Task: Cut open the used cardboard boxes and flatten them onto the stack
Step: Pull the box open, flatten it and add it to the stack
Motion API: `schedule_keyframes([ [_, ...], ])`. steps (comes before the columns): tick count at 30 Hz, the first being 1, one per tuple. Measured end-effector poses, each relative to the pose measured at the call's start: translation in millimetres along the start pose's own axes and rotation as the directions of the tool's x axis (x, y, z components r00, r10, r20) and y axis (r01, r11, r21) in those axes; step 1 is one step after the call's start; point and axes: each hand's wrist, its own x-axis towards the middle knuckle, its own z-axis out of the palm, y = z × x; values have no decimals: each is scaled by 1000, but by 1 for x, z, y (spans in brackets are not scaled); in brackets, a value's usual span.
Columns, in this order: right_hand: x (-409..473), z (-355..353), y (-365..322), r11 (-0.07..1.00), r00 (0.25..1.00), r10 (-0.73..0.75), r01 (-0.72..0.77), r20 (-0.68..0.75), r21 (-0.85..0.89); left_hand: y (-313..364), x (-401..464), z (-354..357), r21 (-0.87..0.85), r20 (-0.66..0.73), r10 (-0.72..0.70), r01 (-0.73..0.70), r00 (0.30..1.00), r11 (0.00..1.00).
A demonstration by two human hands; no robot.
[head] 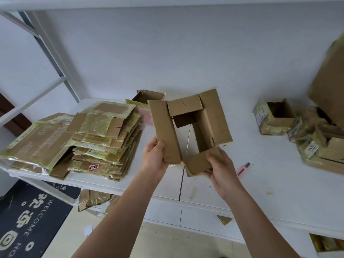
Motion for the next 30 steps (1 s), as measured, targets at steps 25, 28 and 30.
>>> schedule_keyframes([
  [25,13,-38,-66,249,834,-361,517,417,-819,26,11,-52,386,47,-60,37,997,922],
  [28,20,-44,-57,124,884,-92,467,459,-875,20,11,-79,471,-39,-255,243,966,848],
  [30,27,-46,-36,21,903,31,429,429,-903,13,16,-87,525,-195,-126,212,973,824],
])
